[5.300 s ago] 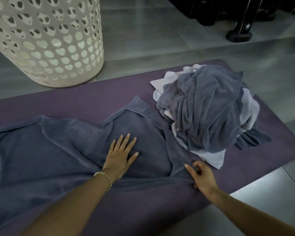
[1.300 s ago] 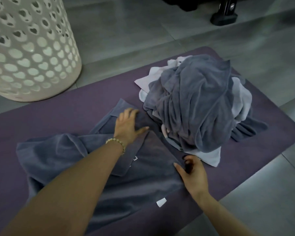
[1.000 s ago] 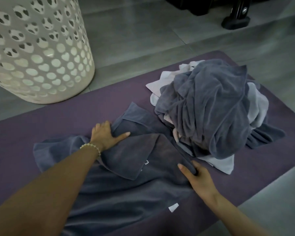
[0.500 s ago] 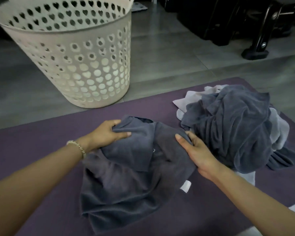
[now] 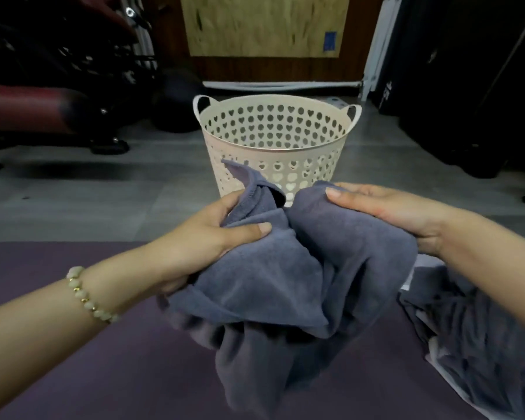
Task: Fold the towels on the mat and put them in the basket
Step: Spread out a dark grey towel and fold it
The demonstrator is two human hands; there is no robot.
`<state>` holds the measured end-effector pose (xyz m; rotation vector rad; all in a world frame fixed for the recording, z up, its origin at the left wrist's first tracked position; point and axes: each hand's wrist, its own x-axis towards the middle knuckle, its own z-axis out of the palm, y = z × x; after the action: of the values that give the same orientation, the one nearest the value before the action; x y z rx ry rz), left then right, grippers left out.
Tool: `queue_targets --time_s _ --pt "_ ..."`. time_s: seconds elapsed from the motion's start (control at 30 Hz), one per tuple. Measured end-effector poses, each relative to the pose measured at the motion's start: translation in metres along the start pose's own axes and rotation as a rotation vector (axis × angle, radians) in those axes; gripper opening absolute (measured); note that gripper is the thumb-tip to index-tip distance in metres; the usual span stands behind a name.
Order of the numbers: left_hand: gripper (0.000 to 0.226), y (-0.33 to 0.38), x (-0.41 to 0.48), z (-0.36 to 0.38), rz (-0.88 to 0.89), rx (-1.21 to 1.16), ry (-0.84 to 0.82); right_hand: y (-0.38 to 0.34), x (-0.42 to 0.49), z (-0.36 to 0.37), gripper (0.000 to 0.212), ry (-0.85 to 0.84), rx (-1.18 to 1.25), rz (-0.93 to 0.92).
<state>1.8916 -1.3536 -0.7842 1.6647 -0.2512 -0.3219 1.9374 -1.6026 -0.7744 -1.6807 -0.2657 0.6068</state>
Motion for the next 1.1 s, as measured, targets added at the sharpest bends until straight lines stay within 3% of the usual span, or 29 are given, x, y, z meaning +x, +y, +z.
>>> queue_targets --time_s 0.13,0.23,0.37,0.4,0.47,0.5,0.57,0.63,0.7,0.83,0.9,1.0,1.1 --pt "0.037 -0.013 -0.023 -0.014 -0.064 -0.109 0.027 0.000 0.015 0.006 0.055 -0.158 -0.019 0.102" --pt "0.036 -0.066 -0.026 -0.026 -0.113 -0.083 0.099 0.040 0.041 0.008 0.047 -0.171 -0.192 0.220" --pt "0.049 -0.187 -0.025 -0.043 -0.208 0.277 0.210 0.147 0.084 0.000 0.050 0.019 -0.694 0.264" --pt "0.054 -0.217 -0.025 -0.046 -0.273 0.329 0.257 0.178 0.093 -0.002 0.038 0.113 -0.755 0.252" --pt "0.067 -0.265 -0.026 -0.049 -0.449 0.383 0.389 0.232 0.098 -0.001 0.024 0.352 -0.704 0.214" --pt "0.072 -0.283 -0.027 -0.050 -0.511 0.435 0.456 0.254 0.096 0.004 0.027 0.454 -0.619 0.234" --pt "0.074 -0.308 -0.024 -0.051 -0.523 0.626 0.523 0.289 0.090 0.013 0.037 0.502 -0.530 0.322" --pt "0.066 -0.318 -0.021 -0.046 -0.337 0.794 0.415 0.313 0.084 0.019 0.043 0.451 -0.553 0.347" --pt "0.066 -0.326 -0.019 -0.038 -0.158 0.904 0.185 0.326 0.081 0.022 0.043 0.430 -0.575 0.324" --pt "0.083 -0.346 -0.025 -0.030 -0.120 1.014 -0.179 0.337 0.092 0.031 0.049 0.446 -0.512 0.296" --pt "0.081 -0.357 -0.025 -0.034 -0.097 1.077 -0.208 0.338 0.102 0.037 0.056 0.540 -0.372 0.329" --pt "0.043 -0.363 -0.020 -0.037 0.031 1.090 -0.145 0.336 0.117 0.041 0.062 0.729 -0.235 0.367" --pt "0.048 -0.352 -0.016 -0.037 -0.090 0.860 0.037 0.332 0.127 0.040 0.059 0.794 -0.113 0.382"
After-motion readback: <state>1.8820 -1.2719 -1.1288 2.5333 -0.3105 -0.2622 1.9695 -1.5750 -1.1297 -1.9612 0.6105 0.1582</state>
